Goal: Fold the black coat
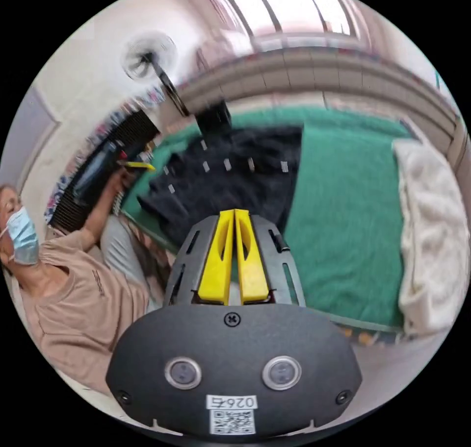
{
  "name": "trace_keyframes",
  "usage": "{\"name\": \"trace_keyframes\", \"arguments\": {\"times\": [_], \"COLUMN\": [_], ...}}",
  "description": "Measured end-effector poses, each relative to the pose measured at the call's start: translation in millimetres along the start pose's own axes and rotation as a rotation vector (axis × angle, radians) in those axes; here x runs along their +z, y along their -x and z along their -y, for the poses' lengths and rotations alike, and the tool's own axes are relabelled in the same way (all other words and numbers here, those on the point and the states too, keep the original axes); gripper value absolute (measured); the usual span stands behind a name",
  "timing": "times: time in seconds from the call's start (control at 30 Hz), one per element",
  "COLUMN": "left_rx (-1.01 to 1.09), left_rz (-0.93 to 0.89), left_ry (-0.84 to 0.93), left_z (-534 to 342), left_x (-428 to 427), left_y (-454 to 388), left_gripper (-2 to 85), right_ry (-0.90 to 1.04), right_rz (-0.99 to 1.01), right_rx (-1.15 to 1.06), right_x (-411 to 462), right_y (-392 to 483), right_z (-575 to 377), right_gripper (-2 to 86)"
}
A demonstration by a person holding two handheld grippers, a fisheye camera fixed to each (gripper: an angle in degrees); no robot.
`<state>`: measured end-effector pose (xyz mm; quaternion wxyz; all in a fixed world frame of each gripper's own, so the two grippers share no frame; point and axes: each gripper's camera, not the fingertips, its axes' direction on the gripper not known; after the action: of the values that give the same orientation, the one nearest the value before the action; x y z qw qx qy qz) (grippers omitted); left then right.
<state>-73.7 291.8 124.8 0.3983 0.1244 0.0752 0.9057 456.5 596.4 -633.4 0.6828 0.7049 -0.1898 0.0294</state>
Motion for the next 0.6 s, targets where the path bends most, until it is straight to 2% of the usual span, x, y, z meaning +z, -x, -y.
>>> {"name": "trace_keyframes", "arguments": {"times": [0.03, 0.07, 0.1, 0.13, 0.2, 0.23, 0.27, 0.33, 0.43, 0.47, 0.53, 0.6], "left_rx": [0.005, 0.027, 0.087, 0.129, 0.317, 0.360, 0.432, 0.517, 0.477, 0.432, 0.239, -0.041], "left_rz": [-0.052, -0.135, -0.216, -0.262, -0.419, -0.448, -0.497, -0.549, -0.654, -0.651, -0.556, -0.355], "left_ry": [-0.074, -0.224, -0.392, -0.484, -0.774, -0.808, -0.823, -0.810, -0.707, -0.632, -0.543, -0.447], "left_z": [-2.4, -8.4, -16.7, -22.1, -43.1, -46.3, -48.9, -51.2, -42.4, -36.7, -31.8, -34.9], "left_x": [-9.9, -30.6, -53.1, -64.9, -100.8, -106.7, -114.9, -118.9, -103.1, -90.9, -69.5, -43.2], "left_y": [-1.0, -8.0, -22.2, -31.2, -65.9, -73.5, -86.5, -97.9, -82.4, -67.8, -34.3, 16.9], "left_gripper": [-0.8, -0.9, -0.9, -0.9, -1.0, -1.0, -0.9, -0.9, -0.8, -0.8, -0.7, 0.0], "right_ry": [-0.241, -0.363, -0.601, -0.806, -1.071, -1.161, -1.151, -0.930, -0.683, -0.630, -0.400, -0.270], "right_rz": [-0.004, -0.019, -0.060, -0.101, -0.169, -0.189, -0.186, -0.166, -0.312, -0.358, -0.521, -0.596], "right_rx": [-0.078, -0.117, -0.204, -0.241, -0.219, -0.259, -0.307, -0.466, -0.473, -0.453, -0.325, -0.193], "right_x": [-55.3, -81.4, -127.5, -161.4, -189.0, -194.8, -194.9, -173.5, -96.3, -76.4, 6.7, 65.2], "right_y": [32.2, 50.8, 90.7, 125.7, 166.8, 189.6, 198.5, 214.4, 185.4, 172.3, 96.8, 23.7], "right_z": [13.0, 15.5, 13.5, 6.5, -3.6, -1.2, 6.1, 55.7, 105.3, 113.3, 130.9, 121.4], "right_gripper": [-1.1, -1.1, -1.2, -1.3, -1.3, -1.3, -1.4, -1.3, -1.3, -1.3, -1.3, -1.3]}}
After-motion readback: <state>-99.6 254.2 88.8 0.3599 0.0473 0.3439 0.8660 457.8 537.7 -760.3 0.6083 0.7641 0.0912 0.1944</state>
